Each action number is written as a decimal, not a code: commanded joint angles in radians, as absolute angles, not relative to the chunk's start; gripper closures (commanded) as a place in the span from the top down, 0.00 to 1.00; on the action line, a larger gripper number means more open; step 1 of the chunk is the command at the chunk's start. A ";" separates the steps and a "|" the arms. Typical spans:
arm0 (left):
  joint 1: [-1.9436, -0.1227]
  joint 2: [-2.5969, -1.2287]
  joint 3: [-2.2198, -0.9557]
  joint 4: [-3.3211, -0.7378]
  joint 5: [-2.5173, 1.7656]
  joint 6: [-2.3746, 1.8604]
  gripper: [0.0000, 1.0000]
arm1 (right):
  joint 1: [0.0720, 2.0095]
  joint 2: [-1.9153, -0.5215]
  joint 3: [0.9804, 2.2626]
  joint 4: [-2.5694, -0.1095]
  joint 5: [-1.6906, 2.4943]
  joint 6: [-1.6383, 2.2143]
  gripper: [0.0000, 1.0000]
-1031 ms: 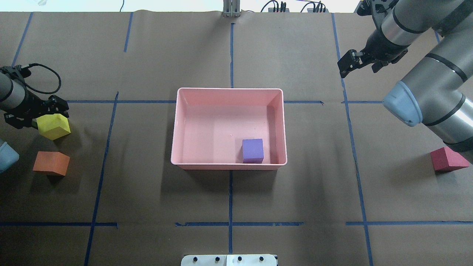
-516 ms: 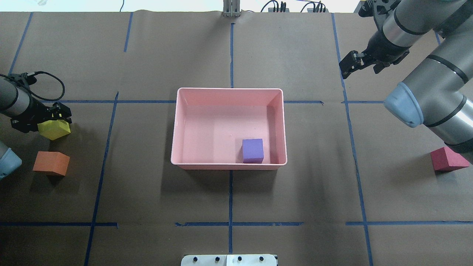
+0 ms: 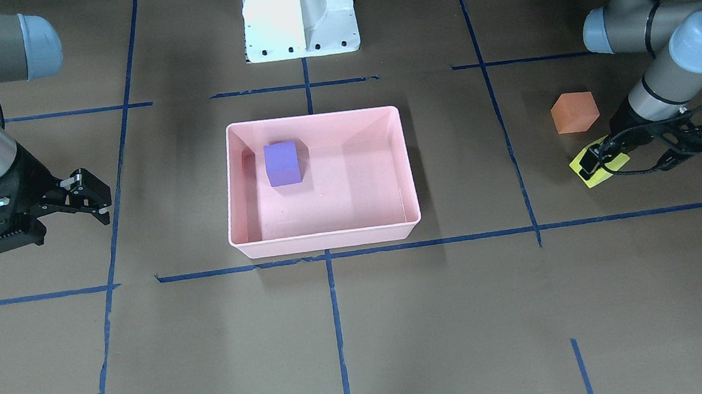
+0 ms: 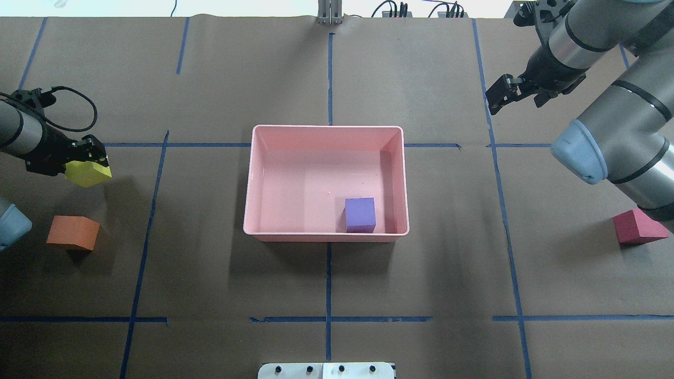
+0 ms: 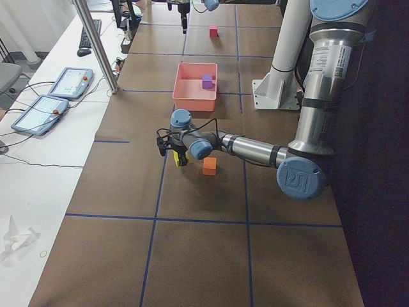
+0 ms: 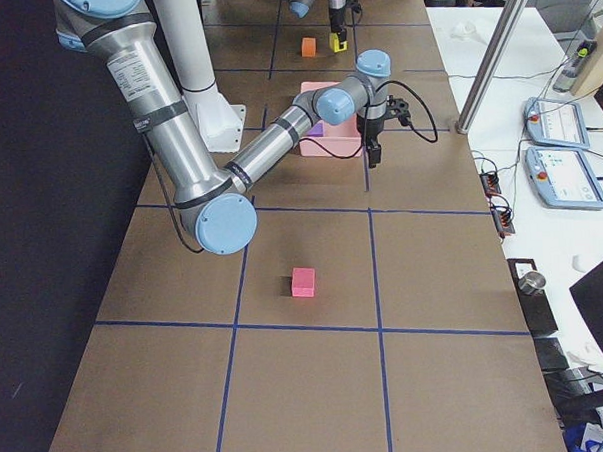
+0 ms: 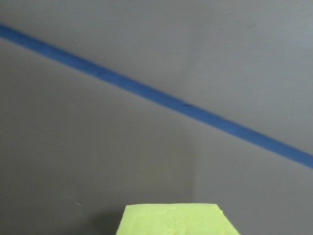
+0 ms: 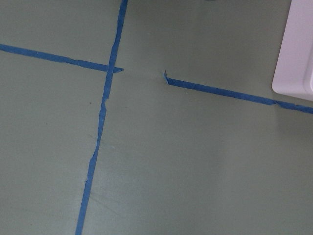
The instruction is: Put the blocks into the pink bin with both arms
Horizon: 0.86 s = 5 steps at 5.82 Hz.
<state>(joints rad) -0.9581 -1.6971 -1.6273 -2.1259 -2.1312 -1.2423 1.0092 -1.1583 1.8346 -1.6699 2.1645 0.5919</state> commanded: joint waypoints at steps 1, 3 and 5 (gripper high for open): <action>-0.954 -1.809 -1.696 -2.123 -2.128 -1.243 0.44 | 1.038 -1.263 1.896 -1.666 2.171 0.508 1.00; -0.924 -1.972 -1.713 -2.033 -2.128 -1.244 0.44 | 1.144 -1.397 1.908 -1.658 2.236 0.306 1.00; -0.779 -2.194 -1.720 -1.775 -2.030 -1.252 0.44 | 1.192 -1.628 1.910 -1.408 2.272 0.258 1.00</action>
